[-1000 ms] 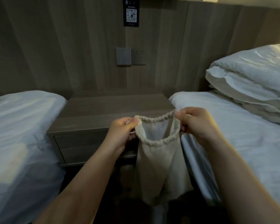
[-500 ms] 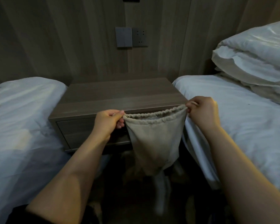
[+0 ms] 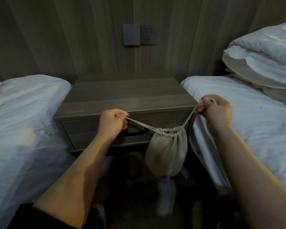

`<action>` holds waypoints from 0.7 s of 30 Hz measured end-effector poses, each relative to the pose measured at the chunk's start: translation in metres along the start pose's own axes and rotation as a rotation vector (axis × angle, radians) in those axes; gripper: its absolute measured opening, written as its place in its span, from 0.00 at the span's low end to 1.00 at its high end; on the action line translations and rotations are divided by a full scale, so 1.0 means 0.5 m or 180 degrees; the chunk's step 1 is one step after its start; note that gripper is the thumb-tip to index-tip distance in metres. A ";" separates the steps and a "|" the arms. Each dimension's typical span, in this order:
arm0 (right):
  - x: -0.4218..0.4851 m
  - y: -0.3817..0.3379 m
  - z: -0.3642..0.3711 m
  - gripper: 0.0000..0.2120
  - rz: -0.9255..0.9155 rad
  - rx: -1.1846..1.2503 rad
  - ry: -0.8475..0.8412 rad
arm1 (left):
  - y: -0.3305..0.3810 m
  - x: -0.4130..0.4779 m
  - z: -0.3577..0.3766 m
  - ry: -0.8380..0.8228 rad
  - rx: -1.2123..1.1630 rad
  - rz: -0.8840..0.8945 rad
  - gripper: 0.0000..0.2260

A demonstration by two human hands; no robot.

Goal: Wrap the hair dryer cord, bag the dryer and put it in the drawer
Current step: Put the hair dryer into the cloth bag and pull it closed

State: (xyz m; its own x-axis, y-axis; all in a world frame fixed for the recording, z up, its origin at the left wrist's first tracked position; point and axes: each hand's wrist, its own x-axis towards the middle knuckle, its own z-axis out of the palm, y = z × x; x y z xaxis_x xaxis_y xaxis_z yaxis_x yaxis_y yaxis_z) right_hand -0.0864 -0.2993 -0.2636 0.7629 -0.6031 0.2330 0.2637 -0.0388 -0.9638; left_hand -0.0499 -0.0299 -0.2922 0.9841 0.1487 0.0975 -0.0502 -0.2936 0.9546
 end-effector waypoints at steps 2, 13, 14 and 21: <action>-0.020 0.006 0.017 0.14 -0.0042 -0.0099 -0.0379 | 0.006 -0.011 0.005 -0.0140 0.0447 0.0268 0.09; -0.071 -0.049 0.068 0.12 0.0351 0.0999 -0.1390 | -0.016 -0.091 0.109 -0.1566 0.2286 0.1253 0.27; -0.075 -0.053 0.072 0.12 0.0392 0.1126 -0.1456 | -0.025 -0.099 0.124 -0.1493 0.2301 0.1332 0.26; -0.097 -0.061 0.088 0.12 0.0600 0.1329 -0.1734 | -0.033 -0.114 0.152 -0.0896 0.2056 0.1882 0.24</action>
State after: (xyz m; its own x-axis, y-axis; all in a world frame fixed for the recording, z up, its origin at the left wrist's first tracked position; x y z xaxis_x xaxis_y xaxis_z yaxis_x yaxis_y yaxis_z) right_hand -0.1052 -0.2339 -0.2398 0.9756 -0.0811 0.2039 0.2192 0.4011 -0.8894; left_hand -0.0924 -0.1053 -0.3348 0.8380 -0.4040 0.3667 -0.5366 -0.7318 0.4202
